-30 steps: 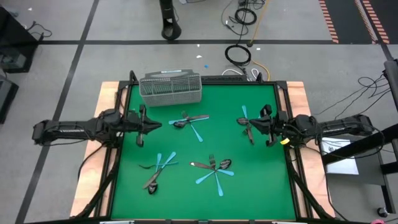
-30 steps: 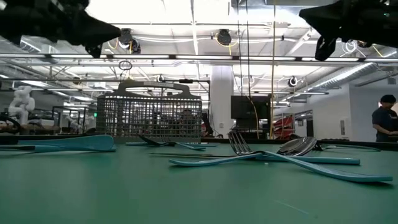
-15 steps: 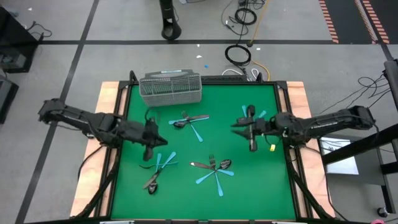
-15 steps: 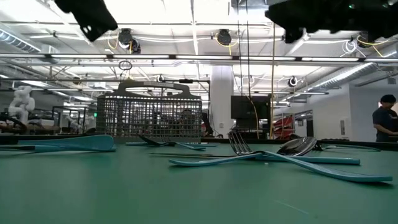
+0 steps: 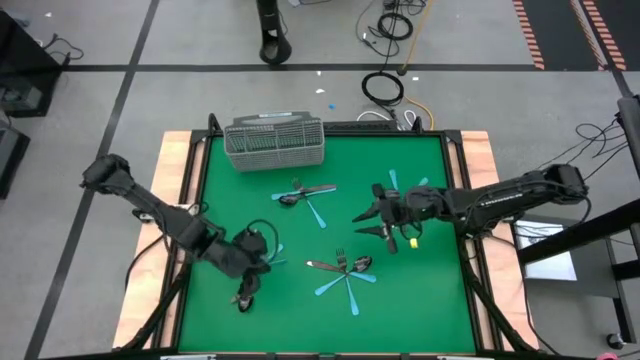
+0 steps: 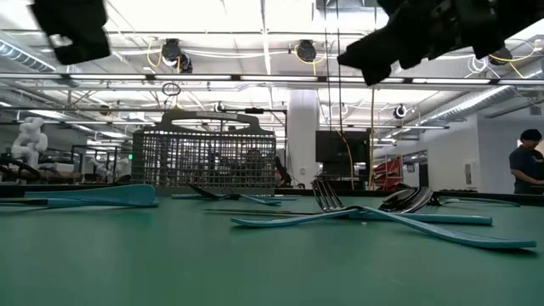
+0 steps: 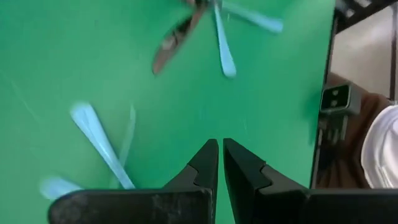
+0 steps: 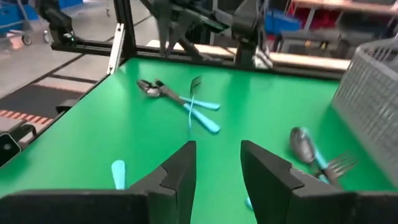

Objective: Sort silverware
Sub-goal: Put the the table knife into silverware rack

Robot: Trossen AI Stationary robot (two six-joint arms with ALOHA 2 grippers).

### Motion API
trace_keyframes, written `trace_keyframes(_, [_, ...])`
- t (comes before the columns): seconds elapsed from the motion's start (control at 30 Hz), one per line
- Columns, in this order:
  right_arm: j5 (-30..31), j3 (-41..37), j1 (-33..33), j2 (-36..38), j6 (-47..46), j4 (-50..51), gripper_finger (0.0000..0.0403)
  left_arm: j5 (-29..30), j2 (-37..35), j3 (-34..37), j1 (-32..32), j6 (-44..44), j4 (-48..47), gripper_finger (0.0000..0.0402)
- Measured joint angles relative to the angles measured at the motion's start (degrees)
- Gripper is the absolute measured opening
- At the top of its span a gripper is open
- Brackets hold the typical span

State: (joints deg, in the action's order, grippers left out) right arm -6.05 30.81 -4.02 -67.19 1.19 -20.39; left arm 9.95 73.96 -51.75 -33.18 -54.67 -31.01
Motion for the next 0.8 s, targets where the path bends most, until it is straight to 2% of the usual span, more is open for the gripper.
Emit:
trace_keyframes(0.13, [-0.05,0.0,-2.31,-1.9,-1.15,-0.24,0.0118,-3.02,4.41,0.0,-2.59,-9.28,-2.53,0.0026])
trace_keyframes(0.3, [-0.02,0.0,-4.32,-2.58,-1.09,-2.75,0.0118,-5.32,8.67,0.0,-2.12,-15.49,-10.31,0.0026])
trace_keyframes(0.43, [-0.01,0.0,-5.34,-2.61,-1.03,-4.53,0.0118,-8.92,10.46,0.0,-0.89,-16.95,-11.5,0.0026])
trace_keyframes(0.63, [0.02,0.0,-5.88,-2.63,-0.68,-5.08,0.0118,-8.91,12.37,0.0,0.82,-16.97,-8.96,0.0027])
trace_keyframes(0.8, [0.19,0.0,-5.85,-2.63,-0.52,-4.93,0.0118,-9.96,13.7,0.0,2.35,-15.29,-8.73,0.0054])
